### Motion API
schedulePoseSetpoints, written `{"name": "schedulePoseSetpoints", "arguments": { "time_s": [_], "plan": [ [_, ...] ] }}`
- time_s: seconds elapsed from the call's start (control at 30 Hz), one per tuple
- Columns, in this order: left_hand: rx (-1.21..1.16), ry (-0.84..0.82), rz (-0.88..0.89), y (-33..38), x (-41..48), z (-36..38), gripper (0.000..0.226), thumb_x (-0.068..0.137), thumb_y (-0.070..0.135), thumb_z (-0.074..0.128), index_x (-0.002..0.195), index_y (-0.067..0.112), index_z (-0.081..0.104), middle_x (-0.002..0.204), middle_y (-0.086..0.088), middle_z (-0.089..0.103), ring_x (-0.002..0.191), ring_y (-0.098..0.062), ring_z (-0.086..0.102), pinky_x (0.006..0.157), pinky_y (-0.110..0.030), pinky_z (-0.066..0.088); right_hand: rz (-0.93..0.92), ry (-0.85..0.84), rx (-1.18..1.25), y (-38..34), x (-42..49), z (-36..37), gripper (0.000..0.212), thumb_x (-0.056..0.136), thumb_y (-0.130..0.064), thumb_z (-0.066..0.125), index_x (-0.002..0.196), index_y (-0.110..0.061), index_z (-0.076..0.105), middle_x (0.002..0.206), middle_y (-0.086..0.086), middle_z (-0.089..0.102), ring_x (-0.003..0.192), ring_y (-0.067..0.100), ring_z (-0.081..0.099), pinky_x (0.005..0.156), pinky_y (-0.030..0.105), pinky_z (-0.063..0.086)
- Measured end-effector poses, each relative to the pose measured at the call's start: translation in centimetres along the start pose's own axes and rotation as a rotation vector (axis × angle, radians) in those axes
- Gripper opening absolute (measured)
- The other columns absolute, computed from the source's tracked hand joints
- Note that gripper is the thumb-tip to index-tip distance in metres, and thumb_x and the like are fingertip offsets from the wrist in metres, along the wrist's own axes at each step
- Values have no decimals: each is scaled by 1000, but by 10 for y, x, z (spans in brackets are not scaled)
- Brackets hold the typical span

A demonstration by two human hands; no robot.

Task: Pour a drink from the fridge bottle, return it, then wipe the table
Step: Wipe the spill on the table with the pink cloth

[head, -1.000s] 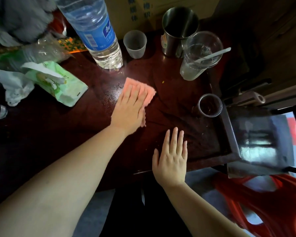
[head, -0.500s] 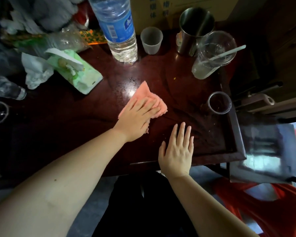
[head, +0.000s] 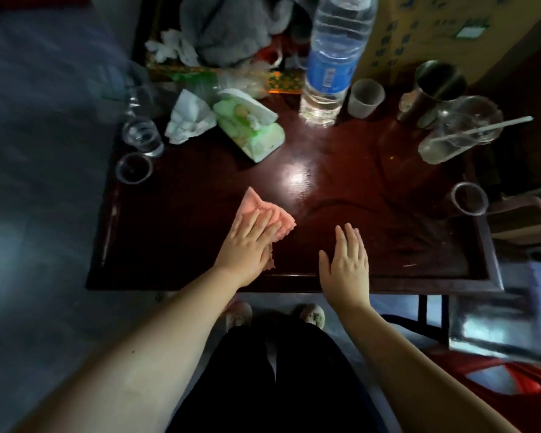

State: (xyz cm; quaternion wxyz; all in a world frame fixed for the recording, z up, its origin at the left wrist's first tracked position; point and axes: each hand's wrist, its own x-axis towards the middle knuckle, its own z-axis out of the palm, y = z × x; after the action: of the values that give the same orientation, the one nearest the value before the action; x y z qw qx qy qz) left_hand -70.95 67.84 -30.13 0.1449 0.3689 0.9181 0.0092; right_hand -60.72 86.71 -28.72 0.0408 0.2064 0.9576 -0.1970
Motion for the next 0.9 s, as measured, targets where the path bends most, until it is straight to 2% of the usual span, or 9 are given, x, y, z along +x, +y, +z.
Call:
{"name": "schedulePoseSetpoints", "arguments": {
  "time_s": [0.07, 0.13, 0.23, 0.3, 0.47, 0.63, 0.8, 0.9],
  "plan": [
    [-17, -20, -77, -21, -22, 1, 56, 88, 30, 32, 140, 14, 47, 148, -10, 40, 137, -33, 36, 107, -54, 36, -76, -61, 8, -35, -3, 13, 59, 96, -30, 47, 146, -5, 29, 154, 15, 24, 145, 28, 15, 118, 38, 14],
    [-37, -10, -156, -40, -39, 2, 59, 88, 32, 28, 143, 16, 42, 151, -8, 35, 141, -30, 31, 109, -52, 33, -139, -109, 19, -68, -6, 26, 58, 96, -29, 47, 146, -6, 29, 154, 15, 25, 145, 28, 16, 117, 36, 14],
    [-51, -12, -239, -67, -60, 10, 60, 95, 36, 22, 152, 21, 12, 160, -4, 3, 148, -24, -3, 119, -46, 8, -226, -171, 15, -109, -9, 40, 58, 95, -29, 48, 146, -7, 30, 154, 14, 26, 145, 28, 18, 116, 35, 16],
    [-61, -15, -285, -87, -73, 13, 60, 99, 37, 23, 152, 22, 1, 160, -1, -9, 146, -22, -15, 119, -44, -1, -278, -215, -15, -130, -8, 48, 59, 96, -30, 47, 147, -9, 27, 155, 13, 22, 145, 26, 15, 117, 34, 13],
    [-31, -25, -339, -135, -98, 21, 68, 88, 43, 2, 152, 22, 10, 161, -2, 2, 147, -21, -9, 119, -44, 4, -344, -295, -82, -166, -4, 62, 61, 97, -33, 43, 149, -11, 21, 158, 10, 16, 147, 24, 7, 118, 35, 11],
    [-76, 15, -324, -159, -109, 20, 62, 90, 38, 20, 146, 18, 36, 155, -6, 27, 146, -26, 16, 117, -47, 20, -316, -324, -224, -182, -6, 70, 64, 97, -38, 39, 151, -14, 14, 158, 12, 9, 146, 29, 3, 117, 39, 13],
    [-84, -6, -301, -161, -109, 17, 63, 93, 41, 11, 152, 19, 17, 160, -4, 7, 147, -24, -3, 119, -45, 3, -313, -368, -250, -179, -6, 65, 64, 98, -38, 36, 151, -17, 8, 159, 9, 3, 147, 27, -2, 118, 38, 14],
    [-103, -60, -324, -156, -110, 10, 59, 101, 37, 23, 152, 20, -1, 160, -4, -11, 145, -24, -19, 118, -43, -7, -338, -426, -282, -177, -3, 56, 64, 99, -38, 36, 152, -18, 6, 160, 8, -1, 147, 25, -2, 117, 38, 17]
  ]
}}
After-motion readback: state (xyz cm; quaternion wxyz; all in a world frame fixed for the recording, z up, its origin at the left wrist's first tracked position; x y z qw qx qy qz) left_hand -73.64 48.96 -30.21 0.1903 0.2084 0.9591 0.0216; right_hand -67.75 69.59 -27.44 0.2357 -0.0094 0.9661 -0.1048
